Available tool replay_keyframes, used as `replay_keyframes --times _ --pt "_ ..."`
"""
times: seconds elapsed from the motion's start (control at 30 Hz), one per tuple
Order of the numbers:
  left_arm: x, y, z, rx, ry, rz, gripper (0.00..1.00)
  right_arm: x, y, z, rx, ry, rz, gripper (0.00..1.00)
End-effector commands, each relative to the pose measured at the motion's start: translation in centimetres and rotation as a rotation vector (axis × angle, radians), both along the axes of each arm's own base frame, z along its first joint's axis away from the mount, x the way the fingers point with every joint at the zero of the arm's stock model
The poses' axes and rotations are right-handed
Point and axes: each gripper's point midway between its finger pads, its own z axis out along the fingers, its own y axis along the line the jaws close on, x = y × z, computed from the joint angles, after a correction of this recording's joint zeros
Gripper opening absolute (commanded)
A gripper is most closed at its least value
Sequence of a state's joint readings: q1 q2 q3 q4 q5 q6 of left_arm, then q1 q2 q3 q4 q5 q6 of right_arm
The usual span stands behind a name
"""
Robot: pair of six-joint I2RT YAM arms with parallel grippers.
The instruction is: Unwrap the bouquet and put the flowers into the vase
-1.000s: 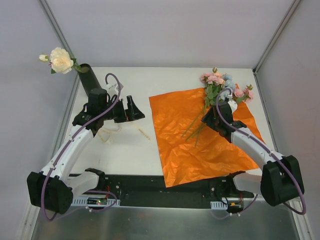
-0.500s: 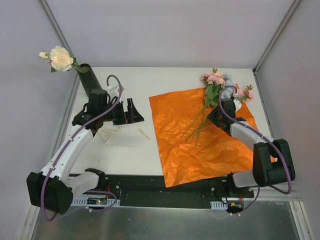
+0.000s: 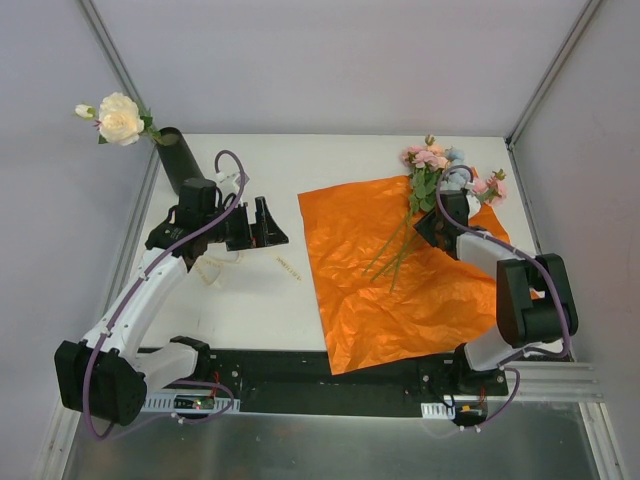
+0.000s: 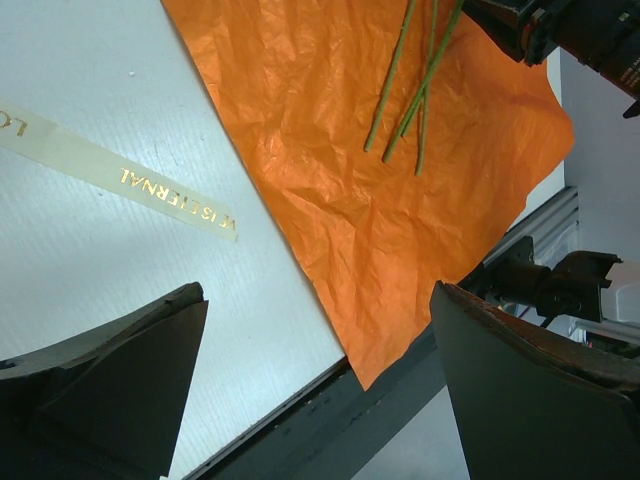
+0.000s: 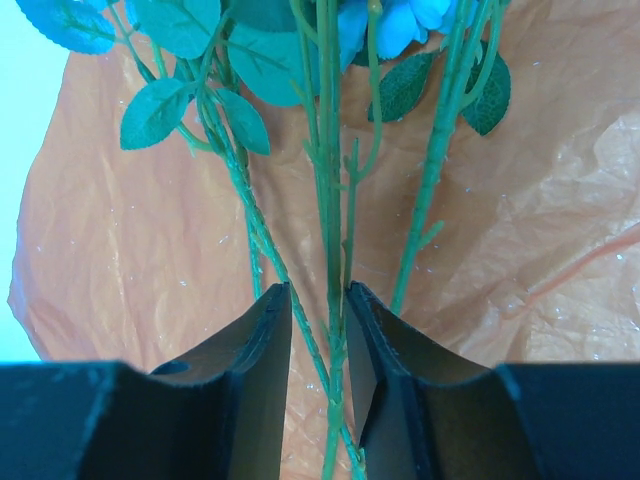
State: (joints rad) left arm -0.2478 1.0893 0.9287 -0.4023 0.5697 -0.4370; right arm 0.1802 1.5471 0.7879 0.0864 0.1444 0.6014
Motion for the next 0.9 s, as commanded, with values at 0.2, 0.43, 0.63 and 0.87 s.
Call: replay_keyframes --times 0.2,0.43,0.63,0.87 --pt "0.2 -0.4 1.9 -0.02 -0.063 -0.035 0.99 2.4 0.0 0.3 0.033 -0.041 -0.046 0.33" --pt "-0.1 -0.4 2.2 -0.026 -0.077 -0.049 0.99 2.6 0.0 -0.2 0.024 -0.036 -0.047 0.21" --pt "0.0 -0.4 2.6 -0.026 -0.087 -0.039 0.99 3.0 0.0 2.0 0.015 -0.092 -0.024 0.02" --pt "0.5 0.5 2.5 0.004 -0.079 0.011 0.99 2.6 -0.1 7.0 -0.009 -0.218 0.021 0.0"
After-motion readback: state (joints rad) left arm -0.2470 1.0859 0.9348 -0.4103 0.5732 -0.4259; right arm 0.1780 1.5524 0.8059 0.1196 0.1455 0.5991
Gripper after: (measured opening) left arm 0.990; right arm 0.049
